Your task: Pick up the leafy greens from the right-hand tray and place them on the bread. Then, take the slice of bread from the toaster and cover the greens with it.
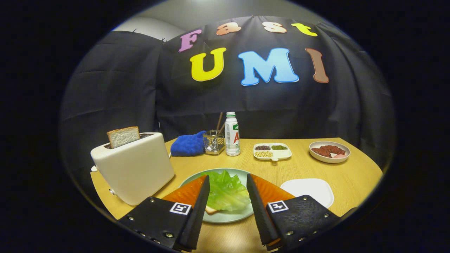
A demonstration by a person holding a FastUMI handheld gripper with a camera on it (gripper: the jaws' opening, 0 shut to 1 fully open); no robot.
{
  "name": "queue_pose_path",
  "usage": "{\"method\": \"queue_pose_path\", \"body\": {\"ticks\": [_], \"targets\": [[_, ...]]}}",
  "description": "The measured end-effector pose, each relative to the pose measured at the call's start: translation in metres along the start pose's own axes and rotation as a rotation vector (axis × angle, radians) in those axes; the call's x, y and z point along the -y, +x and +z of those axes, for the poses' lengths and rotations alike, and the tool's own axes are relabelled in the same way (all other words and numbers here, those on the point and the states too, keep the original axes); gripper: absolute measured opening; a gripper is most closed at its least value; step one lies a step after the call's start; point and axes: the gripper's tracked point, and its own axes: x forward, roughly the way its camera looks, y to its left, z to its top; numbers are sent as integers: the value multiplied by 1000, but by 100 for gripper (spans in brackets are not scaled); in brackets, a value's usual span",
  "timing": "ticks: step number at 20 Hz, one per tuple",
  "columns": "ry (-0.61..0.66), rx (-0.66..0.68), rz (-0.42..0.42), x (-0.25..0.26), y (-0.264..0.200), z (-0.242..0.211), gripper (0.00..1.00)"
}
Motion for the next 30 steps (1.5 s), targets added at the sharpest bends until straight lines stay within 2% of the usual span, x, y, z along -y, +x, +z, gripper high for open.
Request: {"method": "queue_pose_path", "body": {"ticks": [2, 7, 11, 16, 28, 29, 30], "targets": [[-3, 1, -23, -12, -5, 4, 65], [22, 0, 101, -80, -13, 28, 65], [6, 39, 135, -124, -15, 49, 65], [-11, 12, 188, -174, -9, 52, 65], [30, 42, 166, -246, -2, 71, 65], [35, 49, 152, -251, 0, 71, 58], [31, 57, 143, -255, 3, 72, 56]]}}
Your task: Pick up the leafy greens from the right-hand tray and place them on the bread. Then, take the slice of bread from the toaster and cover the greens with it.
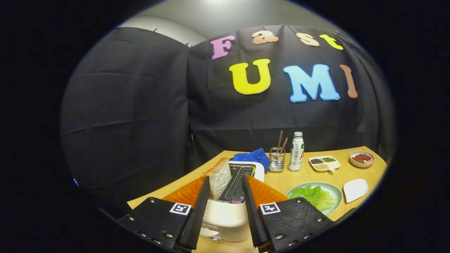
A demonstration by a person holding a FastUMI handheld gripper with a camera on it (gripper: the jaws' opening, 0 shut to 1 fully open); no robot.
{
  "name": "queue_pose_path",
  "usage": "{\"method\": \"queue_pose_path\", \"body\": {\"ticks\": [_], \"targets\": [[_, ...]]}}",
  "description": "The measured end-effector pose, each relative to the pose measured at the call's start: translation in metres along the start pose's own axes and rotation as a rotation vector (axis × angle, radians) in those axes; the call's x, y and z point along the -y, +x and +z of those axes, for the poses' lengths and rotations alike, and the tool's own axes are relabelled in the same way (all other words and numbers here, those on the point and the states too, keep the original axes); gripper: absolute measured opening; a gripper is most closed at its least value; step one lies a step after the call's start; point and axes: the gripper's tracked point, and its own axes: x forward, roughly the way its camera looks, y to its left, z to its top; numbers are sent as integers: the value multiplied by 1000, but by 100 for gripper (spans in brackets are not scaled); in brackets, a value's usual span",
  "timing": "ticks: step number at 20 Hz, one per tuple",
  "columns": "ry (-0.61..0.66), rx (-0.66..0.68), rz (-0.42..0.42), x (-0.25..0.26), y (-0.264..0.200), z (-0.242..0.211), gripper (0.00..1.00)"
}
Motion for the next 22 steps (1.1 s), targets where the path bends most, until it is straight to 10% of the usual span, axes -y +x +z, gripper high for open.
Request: {"method": "queue_pose_path", "body": {"ticks": [12, 15, 22], "targets": [[-67, -20, -130, -17, 43, -16, 54], [-36, -19, -135, -18, 53, -18, 16], [9, -44, -140, -6, 58, -7, 4]]}}
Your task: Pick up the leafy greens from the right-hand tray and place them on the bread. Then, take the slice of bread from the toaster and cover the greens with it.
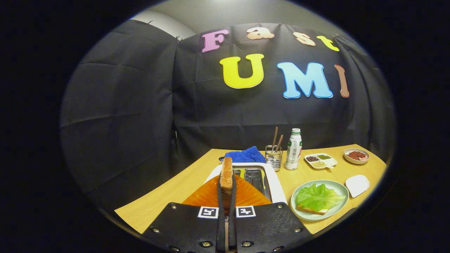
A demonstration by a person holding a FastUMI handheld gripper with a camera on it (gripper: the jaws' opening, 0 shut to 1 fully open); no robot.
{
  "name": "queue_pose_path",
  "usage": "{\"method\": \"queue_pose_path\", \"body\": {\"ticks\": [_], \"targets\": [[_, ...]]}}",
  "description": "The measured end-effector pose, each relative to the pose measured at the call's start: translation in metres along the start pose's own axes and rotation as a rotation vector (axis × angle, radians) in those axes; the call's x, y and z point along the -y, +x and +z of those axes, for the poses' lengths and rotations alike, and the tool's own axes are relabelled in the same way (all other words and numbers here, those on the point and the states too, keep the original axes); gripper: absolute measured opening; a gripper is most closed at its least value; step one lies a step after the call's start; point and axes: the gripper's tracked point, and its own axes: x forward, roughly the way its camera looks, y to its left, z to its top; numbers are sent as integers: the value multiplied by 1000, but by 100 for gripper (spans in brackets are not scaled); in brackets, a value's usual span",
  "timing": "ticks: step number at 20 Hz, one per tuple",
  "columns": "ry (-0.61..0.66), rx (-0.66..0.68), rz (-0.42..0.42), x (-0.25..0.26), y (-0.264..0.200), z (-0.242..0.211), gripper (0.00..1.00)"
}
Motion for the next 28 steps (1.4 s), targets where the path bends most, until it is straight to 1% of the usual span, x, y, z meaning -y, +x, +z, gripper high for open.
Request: {"method": "queue_pose_path", "body": {"ticks": [4, 11, 14, 16, 19, 22, 28], "targets": [[16, 5, 11, 2, 1, 19, 4], [39, 70, 49, 4, -6, 62, 4], [51, 113, 45, 17, -13, 88, 4], [67, 132, 40, 26, -19, 97, 4], [59, 158, 28, 38, -28, 109, 4], [41, 160, 15, 56, -34, 110, 4], [22, 122, -52, 129, -37, 82, 4]]}}
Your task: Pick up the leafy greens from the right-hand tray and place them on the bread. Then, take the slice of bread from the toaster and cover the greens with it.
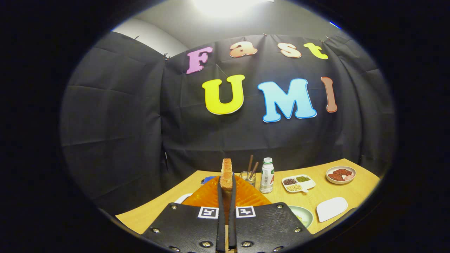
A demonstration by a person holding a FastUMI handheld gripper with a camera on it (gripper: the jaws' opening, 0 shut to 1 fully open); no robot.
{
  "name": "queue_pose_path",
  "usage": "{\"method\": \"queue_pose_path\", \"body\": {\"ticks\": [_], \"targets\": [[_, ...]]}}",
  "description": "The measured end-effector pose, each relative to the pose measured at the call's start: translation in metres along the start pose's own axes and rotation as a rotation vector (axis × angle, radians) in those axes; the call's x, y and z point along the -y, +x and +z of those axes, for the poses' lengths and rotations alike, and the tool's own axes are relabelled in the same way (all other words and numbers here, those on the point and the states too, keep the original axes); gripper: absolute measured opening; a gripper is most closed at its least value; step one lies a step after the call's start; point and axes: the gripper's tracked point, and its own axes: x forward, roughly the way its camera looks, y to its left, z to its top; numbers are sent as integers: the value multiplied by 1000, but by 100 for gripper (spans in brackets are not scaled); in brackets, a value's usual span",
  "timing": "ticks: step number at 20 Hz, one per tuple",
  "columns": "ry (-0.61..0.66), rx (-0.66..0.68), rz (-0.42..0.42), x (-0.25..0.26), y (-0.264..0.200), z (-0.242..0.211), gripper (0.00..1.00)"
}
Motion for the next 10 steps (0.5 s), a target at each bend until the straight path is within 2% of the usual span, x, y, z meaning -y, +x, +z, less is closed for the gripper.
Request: {"method": "queue_pose_path", "body": {"ticks": [1, 5, 7, 10], "targets": [[-6, 0, -14, 15, -2, -2, 4], [2, -11, -155, 97, -7, -15, 4], [15, -47, -179, 116, -4, -32, 4], [29, -92, -157, 121, 5, -56, 4]]}}
